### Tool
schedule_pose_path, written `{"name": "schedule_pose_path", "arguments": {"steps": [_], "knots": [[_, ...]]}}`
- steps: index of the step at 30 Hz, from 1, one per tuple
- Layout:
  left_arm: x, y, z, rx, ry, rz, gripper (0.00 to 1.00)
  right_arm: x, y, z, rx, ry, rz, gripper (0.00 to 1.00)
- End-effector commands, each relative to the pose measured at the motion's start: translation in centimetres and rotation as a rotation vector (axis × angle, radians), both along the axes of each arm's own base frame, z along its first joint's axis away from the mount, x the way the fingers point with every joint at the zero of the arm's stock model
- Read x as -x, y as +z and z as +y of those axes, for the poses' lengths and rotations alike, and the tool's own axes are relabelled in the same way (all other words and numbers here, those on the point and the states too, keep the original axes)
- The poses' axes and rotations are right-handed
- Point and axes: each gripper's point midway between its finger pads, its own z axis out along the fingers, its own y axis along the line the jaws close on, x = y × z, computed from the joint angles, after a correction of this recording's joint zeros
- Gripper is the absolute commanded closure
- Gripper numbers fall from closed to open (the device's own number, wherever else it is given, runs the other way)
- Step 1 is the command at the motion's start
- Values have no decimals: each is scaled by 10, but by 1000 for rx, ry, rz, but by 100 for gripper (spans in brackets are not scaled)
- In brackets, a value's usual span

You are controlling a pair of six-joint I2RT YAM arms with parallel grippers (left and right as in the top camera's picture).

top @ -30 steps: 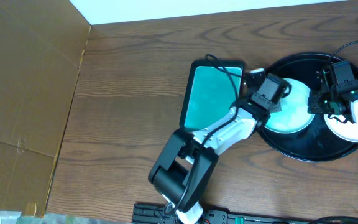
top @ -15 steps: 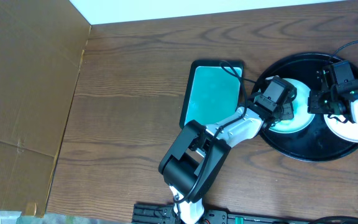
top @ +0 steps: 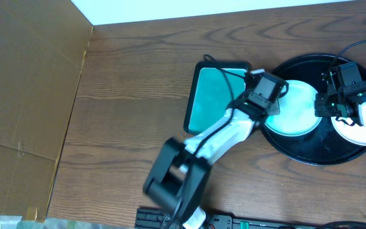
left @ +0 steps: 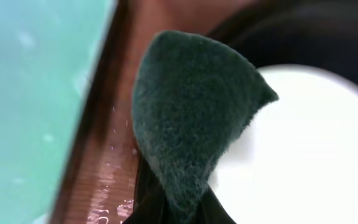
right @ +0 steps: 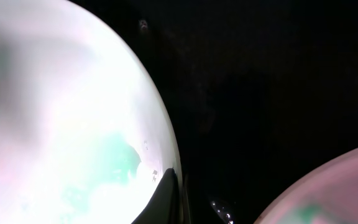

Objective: Clean dirty plates on tray and stack at the side

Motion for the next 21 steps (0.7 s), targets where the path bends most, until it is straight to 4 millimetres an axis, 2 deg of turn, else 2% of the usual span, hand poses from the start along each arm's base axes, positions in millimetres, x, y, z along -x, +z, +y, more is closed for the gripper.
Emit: {"name": "schedule_pose_path", "arguments": {"steps": [1, 6, 10, 14, 21], "knots": [[-1, 57, -10, 117, -43, -105, 93, -12, 29, -13, 81, 29, -119, 99], [7, 104, -13, 197, -70, -183, 93, -22, 67, -14, 125, 78, -249, 99], [11, 126, 6, 208, -39, -212, 93, -24, 99, -22, 271, 145, -366, 99], [13, 126, 45, 146, 58, -192, 93, -23, 131, -32, 482, 170, -475, 99], [26, 98, 112, 49, 215, -46, 93, -15, 192, -36, 906, 189, -643, 99]]}}
